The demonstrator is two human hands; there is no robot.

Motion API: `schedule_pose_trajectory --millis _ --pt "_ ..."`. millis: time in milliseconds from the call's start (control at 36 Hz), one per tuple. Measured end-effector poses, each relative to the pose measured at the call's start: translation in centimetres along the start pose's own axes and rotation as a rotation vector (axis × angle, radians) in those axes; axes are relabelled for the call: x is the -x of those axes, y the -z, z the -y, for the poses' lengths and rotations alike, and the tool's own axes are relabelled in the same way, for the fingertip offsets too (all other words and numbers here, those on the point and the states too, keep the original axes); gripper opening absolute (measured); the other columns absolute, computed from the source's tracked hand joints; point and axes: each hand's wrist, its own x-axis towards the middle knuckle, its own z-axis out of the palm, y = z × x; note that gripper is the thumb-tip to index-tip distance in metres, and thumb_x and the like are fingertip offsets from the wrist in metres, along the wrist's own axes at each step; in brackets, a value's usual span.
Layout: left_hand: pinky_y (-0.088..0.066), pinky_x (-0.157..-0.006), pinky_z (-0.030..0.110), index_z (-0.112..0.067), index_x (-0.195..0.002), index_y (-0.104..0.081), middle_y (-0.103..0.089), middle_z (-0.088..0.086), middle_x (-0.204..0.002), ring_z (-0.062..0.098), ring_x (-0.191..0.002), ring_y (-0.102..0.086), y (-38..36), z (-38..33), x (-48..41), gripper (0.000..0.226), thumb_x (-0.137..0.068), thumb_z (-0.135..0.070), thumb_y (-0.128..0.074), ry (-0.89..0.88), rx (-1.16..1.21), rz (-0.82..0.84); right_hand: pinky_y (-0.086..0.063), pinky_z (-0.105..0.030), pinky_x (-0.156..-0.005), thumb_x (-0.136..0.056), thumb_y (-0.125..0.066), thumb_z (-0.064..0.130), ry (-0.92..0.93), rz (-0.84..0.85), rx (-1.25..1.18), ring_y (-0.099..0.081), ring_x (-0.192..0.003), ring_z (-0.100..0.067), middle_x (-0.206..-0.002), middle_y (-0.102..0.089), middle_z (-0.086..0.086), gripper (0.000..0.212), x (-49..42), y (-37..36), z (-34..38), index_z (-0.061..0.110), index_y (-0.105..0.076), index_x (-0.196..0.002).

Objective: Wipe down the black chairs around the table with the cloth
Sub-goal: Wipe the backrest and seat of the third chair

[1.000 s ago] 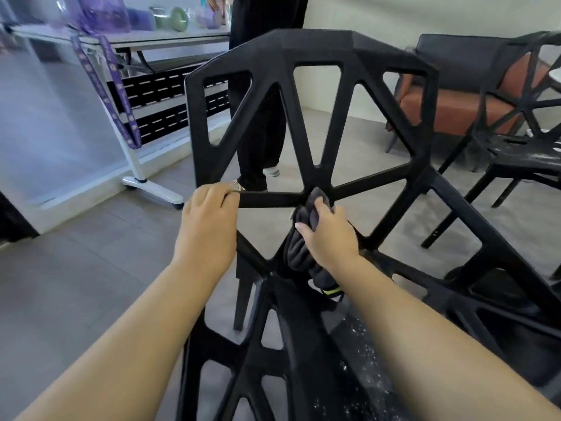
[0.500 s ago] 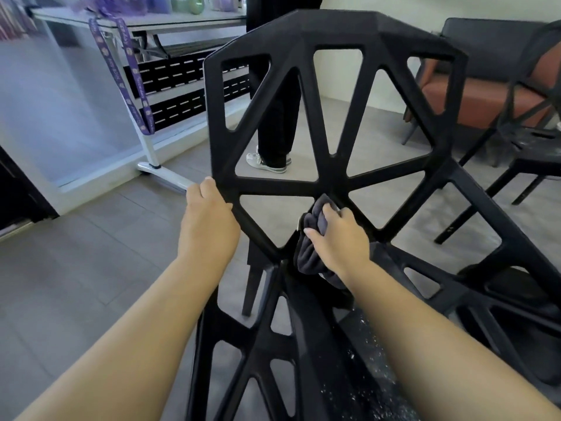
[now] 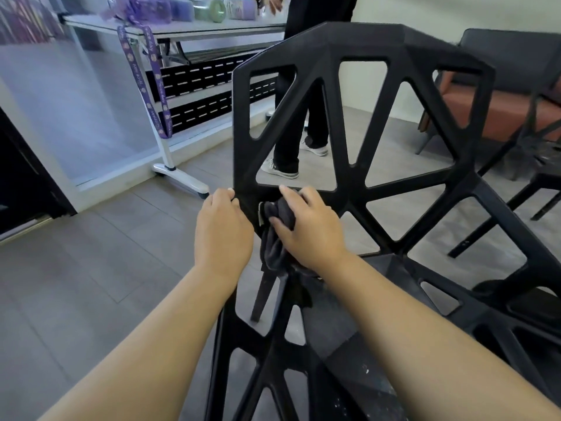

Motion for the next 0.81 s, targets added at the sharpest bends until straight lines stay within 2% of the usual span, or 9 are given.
schedule_pose_trajectory --millis 83,139,250,333,472,528,639,750,806 --pt "-0.041 -0.080 0.027 -0.006 -0.117 -0.056 -0.059 0.007 -0.111 0.018 -0.099 -0.051 0.0 0.2 0.0 0.029 -0.100 -0.014 -0.034 0.030 0.069 -0.023 -0.042 -0.024 -0.051 -0.075 -0.077 0.022 0.101 0.004 -0.026 -0.064 -0.069 -0.029 -0.099 -0.060 -0.013 0.052 0.1 -0.1 0.5 0.003 -0.061 -0.120" --pt "-0.044 -0.082 0.031 -0.008 -0.114 -0.058 -0.060 0.006 -0.108 0.020 -0.099 -0.053 0.0 0.3 0.0 0.028 -0.099 -0.014 -0.035 0.050 0.110 -0.028 -0.047 -0.028 -0.049 -0.077 -0.072 0.024 0.138 -0.019 -0.047 -0.063 -0.070 -0.028 -0.101 -0.060 -0.013 0.053 0.5 0.1 0.6 0.003 -0.059 -0.124" --pt "-0.047 -0.086 0.035 -0.009 -0.112 -0.059 -0.062 0.004 -0.105 0.021 -0.099 -0.055 0.1 0.4 -0.1 0.027 -0.098 -0.015 -0.037 0.064 0.155 -0.033 -0.043 -0.027 -0.046 -0.079 -0.064 0.034 0.205 -0.099 -0.020 -0.060 -0.070 -0.024 -0.099 -0.061 -0.008 0.064 0.2 0.7 0.8 0.004 -0.047 -0.132" --pt "-0.050 -0.084 0.043 -0.012 -0.108 -0.060 -0.063 0.005 -0.096 0.025 -0.093 -0.058 0.1 0.5 -0.2 0.025 -0.097 -0.016 -0.038 0.072 0.189 -0.033 -0.051 -0.035 -0.049 -0.074 -0.070 0.024 0.226 -0.079 -0.065 -0.062 -0.071 -0.031 -0.097 -0.061 -0.013 0.061 -1.0 0.2 1.1 -0.001 -0.054 -0.128" --pt "-0.051 -0.080 0.044 -0.014 -0.105 -0.061 -0.064 0.005 -0.091 0.025 -0.089 -0.061 0.1 0.5 -0.2 0.023 -0.096 -0.016 -0.040 0.059 0.188 -0.034 -0.051 -0.044 -0.054 -0.081 -0.062 0.017 0.236 0.013 -0.151 -0.060 -0.078 -0.033 -0.100 -0.058 -0.016 0.052 -1.4 -1.1 0.8 0.001 -0.054 -0.130" --pt "-0.052 -0.080 0.043 -0.014 -0.106 -0.061 -0.064 0.005 -0.091 0.024 -0.088 -0.061 0.1 0.5 -0.2 0.023 -0.097 -0.016 -0.040 0.050 0.175 -0.038 -0.052 -0.043 -0.054 -0.083 -0.058 0.020 0.254 0.071 -0.159 -0.060 -0.080 -0.033 -0.102 -0.057 -0.014 0.050 -0.9 -1.2 0.4 0.005 -0.054 -0.131" --pt "-0.052 -0.079 0.038 -0.014 -0.108 -0.061 -0.064 0.004 -0.093 0.022 -0.086 -0.061 0.1 0.4 -0.1 0.024 -0.098 -0.016 -0.039 0.035 0.154 -0.037 -0.047 -0.036 -0.050 -0.082 -0.067 0.015 0.198 0.228 -0.028 -0.059 -0.073 -0.032 -0.098 -0.055 -0.009 0.046 1.1 -1.6 -1.7 0.012 -0.058 -0.127" --pt "-0.051 -0.078 0.035 -0.012 -0.112 -0.061 -0.064 0.005 -0.095 0.022 -0.087 -0.060 0.1 0.5 0.0 0.026 -0.099 -0.016 -0.039 0.027 0.130 -0.035 -0.049 -0.041 -0.077 -0.098 -0.044 0.023 0.015 0.579 0.259 -0.057 -0.093 -0.031 -0.122 -0.042 -0.005 0.044 4.7 -2.1 -4.6 0.022 -0.036 -0.141" --pt "-0.052 -0.078 0.036 -0.013 -0.112 -0.061 -0.064 0.005 -0.094 0.023 -0.087 -0.060 0.1 0.5 0.0 0.026 -0.099 -0.016 -0.039 0.024 0.128 -0.039 -0.050 -0.039 -0.078 -0.098 -0.042 0.022 -0.038 0.622 0.273 -0.057 -0.094 -0.028 -0.122 -0.038 -0.002 0.044 5.5 -2.1 -4.8 0.024 -0.033 -0.141"
